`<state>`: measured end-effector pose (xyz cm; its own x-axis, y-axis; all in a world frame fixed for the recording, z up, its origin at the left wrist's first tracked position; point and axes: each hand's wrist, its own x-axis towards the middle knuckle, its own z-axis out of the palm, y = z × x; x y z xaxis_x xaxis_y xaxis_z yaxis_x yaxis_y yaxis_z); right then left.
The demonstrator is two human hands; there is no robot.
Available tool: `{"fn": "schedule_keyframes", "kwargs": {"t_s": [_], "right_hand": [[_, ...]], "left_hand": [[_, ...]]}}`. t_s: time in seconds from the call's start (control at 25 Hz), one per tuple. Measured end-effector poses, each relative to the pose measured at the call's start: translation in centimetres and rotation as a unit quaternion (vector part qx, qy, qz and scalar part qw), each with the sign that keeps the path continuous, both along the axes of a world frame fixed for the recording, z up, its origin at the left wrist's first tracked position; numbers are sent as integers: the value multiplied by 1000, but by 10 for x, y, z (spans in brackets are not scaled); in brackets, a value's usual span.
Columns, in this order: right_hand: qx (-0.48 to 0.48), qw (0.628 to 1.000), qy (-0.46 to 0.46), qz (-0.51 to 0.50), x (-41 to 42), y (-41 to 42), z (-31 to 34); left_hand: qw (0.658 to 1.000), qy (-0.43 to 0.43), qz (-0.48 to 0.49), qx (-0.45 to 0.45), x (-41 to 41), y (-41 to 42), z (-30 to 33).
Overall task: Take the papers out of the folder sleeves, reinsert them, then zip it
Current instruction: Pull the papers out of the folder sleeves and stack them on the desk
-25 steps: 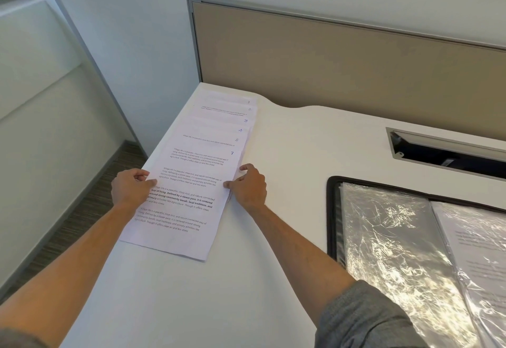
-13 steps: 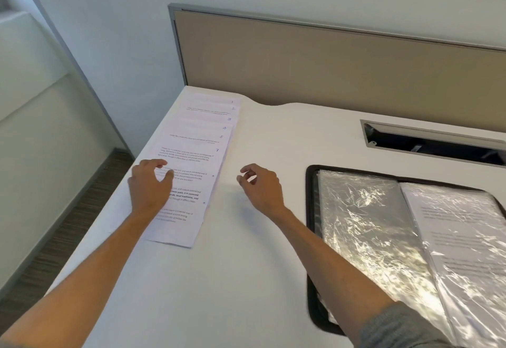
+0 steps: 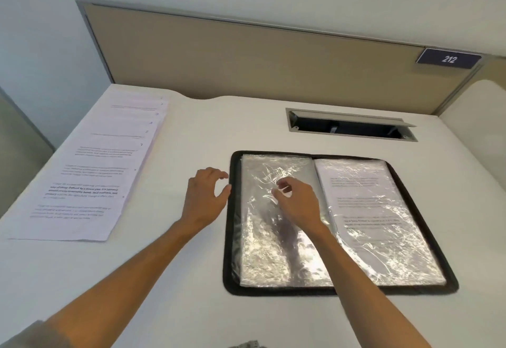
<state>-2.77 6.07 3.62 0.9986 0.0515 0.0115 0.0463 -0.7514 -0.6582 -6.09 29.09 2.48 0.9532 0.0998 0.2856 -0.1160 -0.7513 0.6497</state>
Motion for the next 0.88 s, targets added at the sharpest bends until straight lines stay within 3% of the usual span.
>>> {"fn": "schedule_keyframes", "kwargs": {"t_s": [0.16,0.28,0.44,0.6,0.68,0.76,0.88], "right_hand": [[-22,997,21,-70,-9,-103,-15],[-45,995,7,-87,-20,-163,-31],[-91,988,36,-123,-28,-224,-49],[-123,979,68,-144,-40,-254,-53],[-93,985,72,-123,-43,-259,-54],[-25,991,59,-117,-39,-259,-51],[36,994,1,-105,-34,-247,-38]], "left_hand": [[997,38,-73,3,2,-80,-13],[977,143,-83,135,11,-114,-31],[943,194,35,269,14,-135,-45],[928,239,133,253,30,-152,-41],[916,282,166,231,38,-162,-36],[919,259,168,246,39,-178,-32],[967,145,38,204,28,-227,-16]]}}
